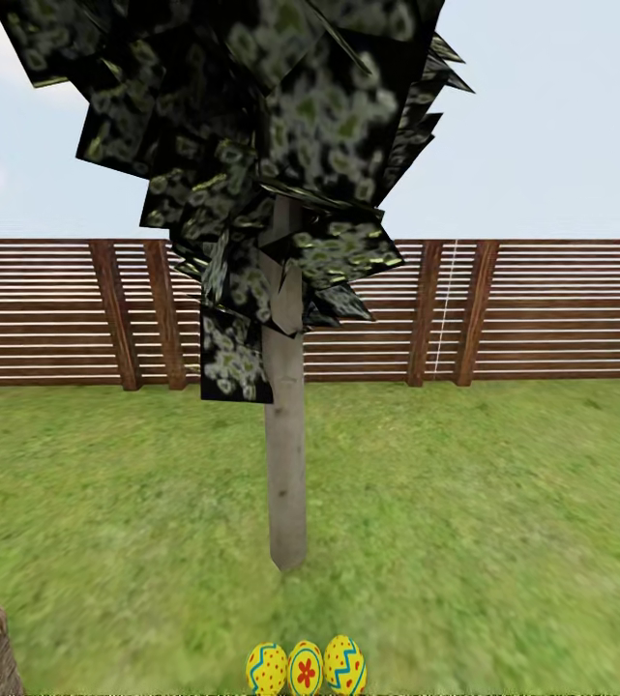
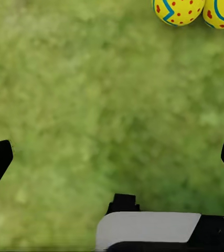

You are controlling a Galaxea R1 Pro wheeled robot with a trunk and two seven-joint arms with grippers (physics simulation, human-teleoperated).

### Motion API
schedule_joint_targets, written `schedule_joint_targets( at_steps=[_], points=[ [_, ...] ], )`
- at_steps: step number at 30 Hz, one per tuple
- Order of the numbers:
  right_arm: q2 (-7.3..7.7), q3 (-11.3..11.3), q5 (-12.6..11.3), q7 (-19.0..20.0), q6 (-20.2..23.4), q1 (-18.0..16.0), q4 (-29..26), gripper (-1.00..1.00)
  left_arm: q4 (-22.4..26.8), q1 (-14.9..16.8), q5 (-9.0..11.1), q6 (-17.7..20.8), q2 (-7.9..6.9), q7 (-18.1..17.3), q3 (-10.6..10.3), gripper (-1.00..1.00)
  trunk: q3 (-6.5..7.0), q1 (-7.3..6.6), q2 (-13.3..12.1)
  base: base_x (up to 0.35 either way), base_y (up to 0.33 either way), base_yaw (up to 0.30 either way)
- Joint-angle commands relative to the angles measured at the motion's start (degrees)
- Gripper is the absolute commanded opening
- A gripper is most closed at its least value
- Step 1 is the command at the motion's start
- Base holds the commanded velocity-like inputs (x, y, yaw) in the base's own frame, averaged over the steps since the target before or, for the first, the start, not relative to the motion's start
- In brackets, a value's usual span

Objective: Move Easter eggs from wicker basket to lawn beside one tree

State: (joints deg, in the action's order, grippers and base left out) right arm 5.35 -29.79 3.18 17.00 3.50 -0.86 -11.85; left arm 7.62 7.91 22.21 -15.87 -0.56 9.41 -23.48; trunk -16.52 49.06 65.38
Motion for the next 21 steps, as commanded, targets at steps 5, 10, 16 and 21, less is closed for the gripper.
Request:
schedule_joint_targets(
  at_steps=[5, 10, 16, 21],
  points=[
    [0.13, -0.5, 0.3, 0.3, 0.4, 0.0, 0.3, 1.00, 0.0, -0.6, 0.4, -0.1, -0.12, 0.3, -0.5, 1.00, 0.36, -1.10, -2.0, 0.000, 0.000, 0.000],
    [0.17, -0.5, 0.3, -0.3, 0.4, 0.0, 0.4, 1.00, 0.0, -1.1, 0.4, -0.1, -0.17, 0.3, -0.5, 1.00, 0.79, -2.20, -4.0, 0.000, 0.000, 0.000],
    [-0.06, -0.4, 0.3, -4.5, 0.4, 0.0, 0.5, 1.00, 0.0, -1.7, 0.4, -0.1, -0.20, 0.3, -0.5, 1.00, 1.30, -3.52, -6.4, 0.000, 0.000, 0.000],
    [-0.07, -0.5, 0.3, -5.7, 0.4, 0.0, 0.5, 1.00, -0.1, -1.9, 0.4, 0.1, -0.23, 0.3, -0.5, 1.00, 1.72, -4.62, -8.4, 0.000, 0.000, 0.000]
  ],
)
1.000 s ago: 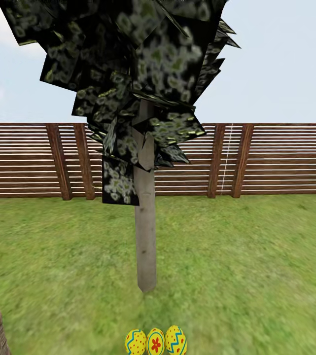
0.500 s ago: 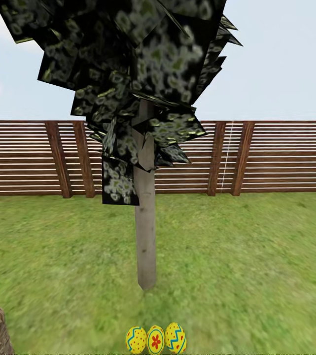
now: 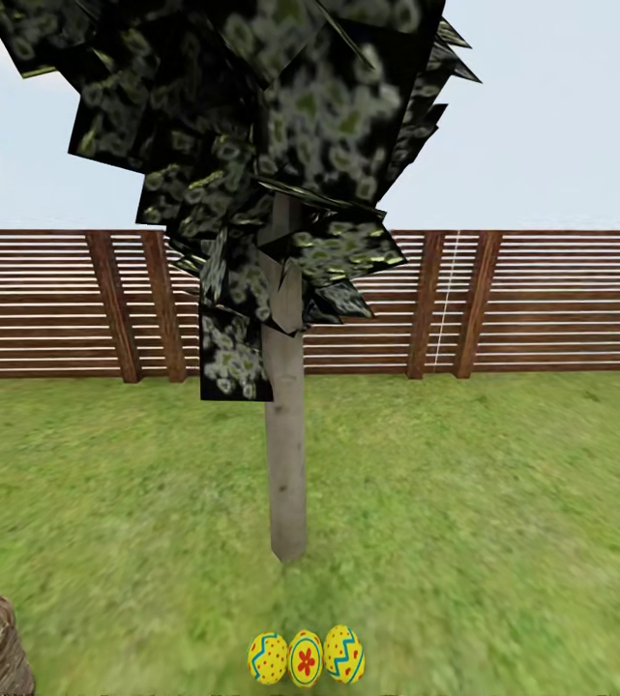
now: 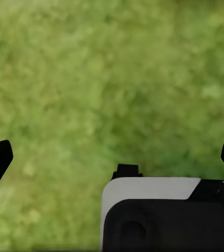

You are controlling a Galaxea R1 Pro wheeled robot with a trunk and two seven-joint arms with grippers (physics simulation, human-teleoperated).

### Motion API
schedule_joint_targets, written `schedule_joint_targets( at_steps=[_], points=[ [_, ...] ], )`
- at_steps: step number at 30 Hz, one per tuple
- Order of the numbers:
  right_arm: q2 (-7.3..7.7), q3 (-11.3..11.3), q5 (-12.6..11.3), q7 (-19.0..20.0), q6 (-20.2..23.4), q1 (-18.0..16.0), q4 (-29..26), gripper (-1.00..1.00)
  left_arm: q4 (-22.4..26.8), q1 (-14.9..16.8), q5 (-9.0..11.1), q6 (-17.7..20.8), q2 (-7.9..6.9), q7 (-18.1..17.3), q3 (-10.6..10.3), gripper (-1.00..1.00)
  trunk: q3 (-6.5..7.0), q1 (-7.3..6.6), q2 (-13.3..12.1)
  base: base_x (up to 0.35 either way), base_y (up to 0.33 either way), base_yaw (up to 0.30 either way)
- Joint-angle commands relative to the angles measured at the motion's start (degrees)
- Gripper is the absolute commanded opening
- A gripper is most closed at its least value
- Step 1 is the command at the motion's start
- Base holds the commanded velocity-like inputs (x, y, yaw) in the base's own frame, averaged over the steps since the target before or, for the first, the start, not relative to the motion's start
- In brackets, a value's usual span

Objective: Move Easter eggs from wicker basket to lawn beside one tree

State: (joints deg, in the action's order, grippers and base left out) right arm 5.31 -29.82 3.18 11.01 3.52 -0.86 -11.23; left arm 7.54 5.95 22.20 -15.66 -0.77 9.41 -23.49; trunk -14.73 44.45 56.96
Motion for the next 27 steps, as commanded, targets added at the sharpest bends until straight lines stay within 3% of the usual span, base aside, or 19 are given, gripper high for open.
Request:
schedule_joint_targets(
  at_steps=[1, 27],
  points=[
    [-0.03, -0.5, 0.3, 0.3, 0.3, 0.0, -0.1, 1.00, 0.0, 0.0, 0.4, -0.1, -0.02, 0.3, -0.5, 1.00, 0.01, -0.22, -0.4, 0.000, 0.000, 0.000],
    [0.13, -0.6, 0.2, 0.1, 0.3, 0.0, 0.2, 1.00, 0.0, -1.4, 0.4, 0.0, -0.01, 0.3, -0.5, 1.00, 2.22, -5.93, -10.8, 0.000, 0.000, 0.000]
  ],
)
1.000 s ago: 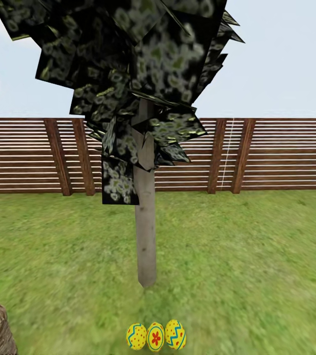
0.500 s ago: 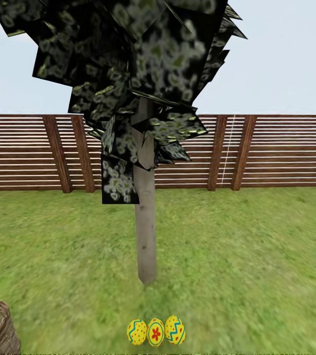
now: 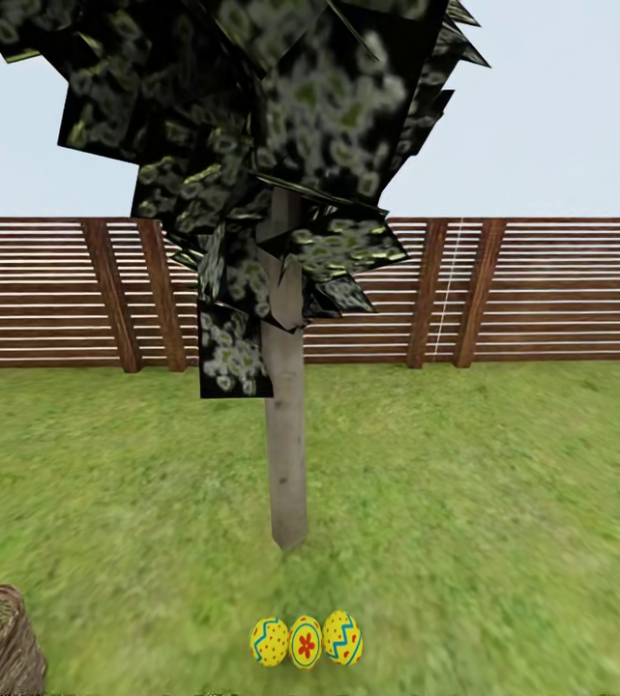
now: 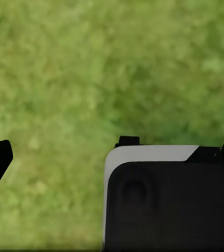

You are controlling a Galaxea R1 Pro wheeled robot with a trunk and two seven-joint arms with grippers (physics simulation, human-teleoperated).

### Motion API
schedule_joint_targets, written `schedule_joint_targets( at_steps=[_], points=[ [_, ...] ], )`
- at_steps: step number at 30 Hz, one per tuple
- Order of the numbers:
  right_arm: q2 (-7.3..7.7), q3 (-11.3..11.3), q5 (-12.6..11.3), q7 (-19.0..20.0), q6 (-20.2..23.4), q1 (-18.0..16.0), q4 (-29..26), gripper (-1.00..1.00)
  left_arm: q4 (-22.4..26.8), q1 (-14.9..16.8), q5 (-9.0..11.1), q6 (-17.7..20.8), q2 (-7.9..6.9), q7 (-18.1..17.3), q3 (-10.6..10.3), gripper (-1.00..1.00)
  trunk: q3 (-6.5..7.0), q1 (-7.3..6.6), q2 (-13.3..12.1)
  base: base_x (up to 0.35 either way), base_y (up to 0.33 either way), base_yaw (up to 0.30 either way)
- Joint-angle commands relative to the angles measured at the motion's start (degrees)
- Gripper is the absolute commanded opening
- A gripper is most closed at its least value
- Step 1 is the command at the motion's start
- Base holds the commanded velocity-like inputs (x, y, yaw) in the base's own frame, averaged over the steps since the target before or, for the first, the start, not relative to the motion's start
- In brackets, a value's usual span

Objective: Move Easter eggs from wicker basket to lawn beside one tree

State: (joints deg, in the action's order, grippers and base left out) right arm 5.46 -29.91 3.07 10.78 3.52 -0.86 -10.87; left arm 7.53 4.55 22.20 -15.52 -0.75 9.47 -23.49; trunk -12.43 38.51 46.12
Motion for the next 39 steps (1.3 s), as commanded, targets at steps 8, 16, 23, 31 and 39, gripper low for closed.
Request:
schedule_joint_targets(
  at_steps=[8, 16, 23, 31, 39],
  points=[
    [-0.01, -0.6, 0.3, 0.3, 0.3, 0.0, -0.1, 1.00, 0.0, 0.0, 0.4, -0.1, -0.03, 0.2, -0.5, 1.00, 0.60, -1.75, -3.2, 0.000, 0.000, 0.000],
    [-0.01, -0.6, 0.3, 0.3, 0.3, 0.0, -0.1, 1.00, 0.0, 0.0, 0.4, -0.1, -0.01, 0.2, -0.6, 1.00, 1.28, -3.51, -6.4, 0.000, 0.000, 0.000],
    [-0.04, -0.5, 0.3, 0.3, 0.4, 0.0, 0.3, 1.00, 0.0, 0.0, 0.4, -0.1, -0.02, 0.2, -0.6, 1.00, 1.87, -5.05, -9.2, 0.000, 0.000, 0.000],
    [-0.06, -0.6, 0.4, 0.3, 0.3, 0.0, 0.6, 1.00, 0.0, 0.0, 0.4, 0.0, 0.02, 0.3, -0.6, 1.00, 1.12, -5.05, -9.2, 0.000, 0.000, 0.000],
    [-0.09, -0.7, 0.4, 0.3, 0.4, 0.0, 0.6, 1.00, 0.1, 0.0, 0.5, 0.3, 0.00, 0.4, -0.4, 1.00, 0.36, -5.05, -9.2, 0.000, 0.000, 0.000]
  ],
)
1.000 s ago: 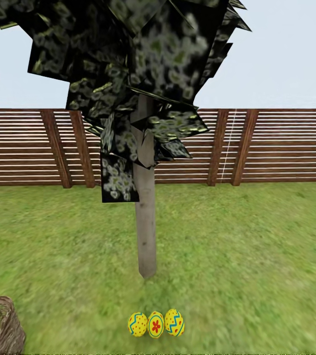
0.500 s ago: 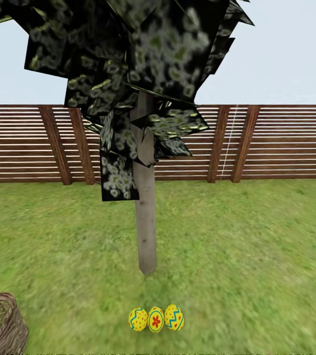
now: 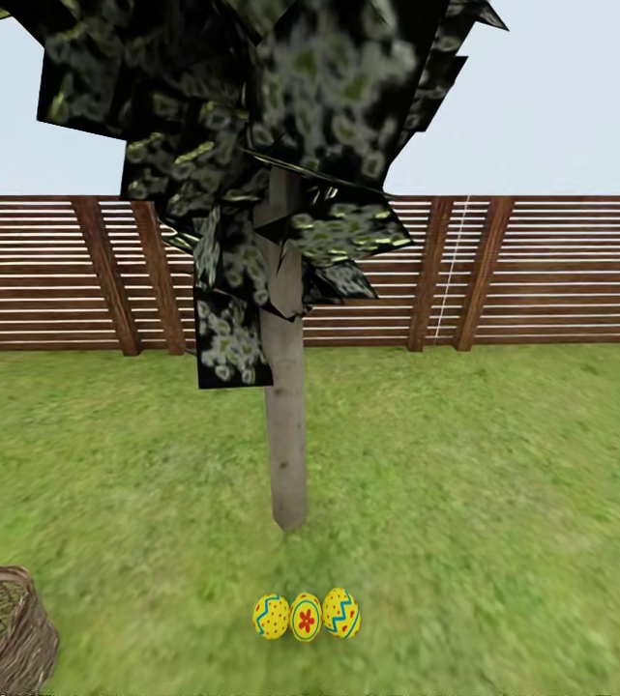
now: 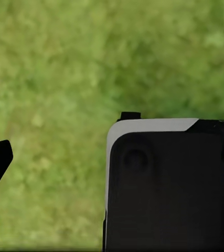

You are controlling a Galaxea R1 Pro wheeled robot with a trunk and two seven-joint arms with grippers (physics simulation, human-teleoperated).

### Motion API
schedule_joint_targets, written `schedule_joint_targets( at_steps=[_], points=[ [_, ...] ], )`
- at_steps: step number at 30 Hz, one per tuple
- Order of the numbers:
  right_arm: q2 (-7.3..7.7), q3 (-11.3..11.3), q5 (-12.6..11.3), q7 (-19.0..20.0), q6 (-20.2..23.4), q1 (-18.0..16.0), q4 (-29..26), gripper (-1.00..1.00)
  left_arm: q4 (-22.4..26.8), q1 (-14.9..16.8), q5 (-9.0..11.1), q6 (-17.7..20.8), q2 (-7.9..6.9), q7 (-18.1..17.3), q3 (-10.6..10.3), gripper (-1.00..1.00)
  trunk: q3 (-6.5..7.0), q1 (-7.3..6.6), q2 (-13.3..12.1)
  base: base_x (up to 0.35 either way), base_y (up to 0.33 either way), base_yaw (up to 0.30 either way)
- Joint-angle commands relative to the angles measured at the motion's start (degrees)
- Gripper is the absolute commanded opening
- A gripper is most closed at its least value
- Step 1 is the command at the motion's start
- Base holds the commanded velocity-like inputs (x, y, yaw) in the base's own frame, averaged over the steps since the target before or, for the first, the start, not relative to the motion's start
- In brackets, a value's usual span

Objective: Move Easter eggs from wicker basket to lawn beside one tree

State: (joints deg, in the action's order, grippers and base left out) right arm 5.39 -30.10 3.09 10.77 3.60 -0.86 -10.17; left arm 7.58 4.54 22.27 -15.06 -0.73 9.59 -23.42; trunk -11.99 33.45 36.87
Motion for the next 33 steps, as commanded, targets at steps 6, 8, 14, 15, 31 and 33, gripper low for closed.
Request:
schedule_joint_targets(
  at_steps=[6, 8, 14, 15, 31, 33],
  points=[
    [-0.23, -0.2, 0.4, 0.3, 0.4, 0.0, -0.1, 1.00, 0.1, 0.0, 0.4, 0.0, -0.05, 0.4, -0.5, 1.00, -0.66, 0.01, 0.1, 0.000, 0.000, 0.000],
    [-0.26, -0.1, 0.4, 0.2, 0.4, 0.0, -0.1, 1.00, 0.1, 0.0, 0.4, 0.0, -0.05, 0.4, -0.5, 1.00, -0.82, 0.01, 0.1, 0.000, 0.000, 0.000],
    [-0.45, 0.1, 0.5, 0.3, 0.4, 0.0, -0.3, 1.00, 0.1, 0.0, 0.4, 0.0, -0.06, 0.4, -0.5, 1.00, -1.01, 0.01, 0.1, 0.000, 0.000, 0.000],
    [-0.50, 0.1, 0.5, 0.3, 0.4, 0.0, -0.3, 1.00, 0.1, 0.0, 0.4, 0.0, -0.06, 0.4, -0.5, 1.00, -1.02, 0.01, 0.1, 0.000, 0.000, 0.000],
    [-0.82, -0.1, 0.2, 0.3, 0.6, 0.0, 0.0, 1.00, 0.1, 0.0, 0.4, -0.1, 0.01, 0.4, -0.5, 1.00, -1.04, 0.01, 0.1, 0.000, 0.000, 0.000],
    [-0.86, 0.0, 0.2, 0.3, 0.6, 0.0, 0.0, 1.00, 0.1, 0.0, 0.4, -0.1, 0.02, 0.3, -0.5, 1.00, -1.04, 0.01, 0.1, 0.000, 0.000, 0.000]
  ],
)
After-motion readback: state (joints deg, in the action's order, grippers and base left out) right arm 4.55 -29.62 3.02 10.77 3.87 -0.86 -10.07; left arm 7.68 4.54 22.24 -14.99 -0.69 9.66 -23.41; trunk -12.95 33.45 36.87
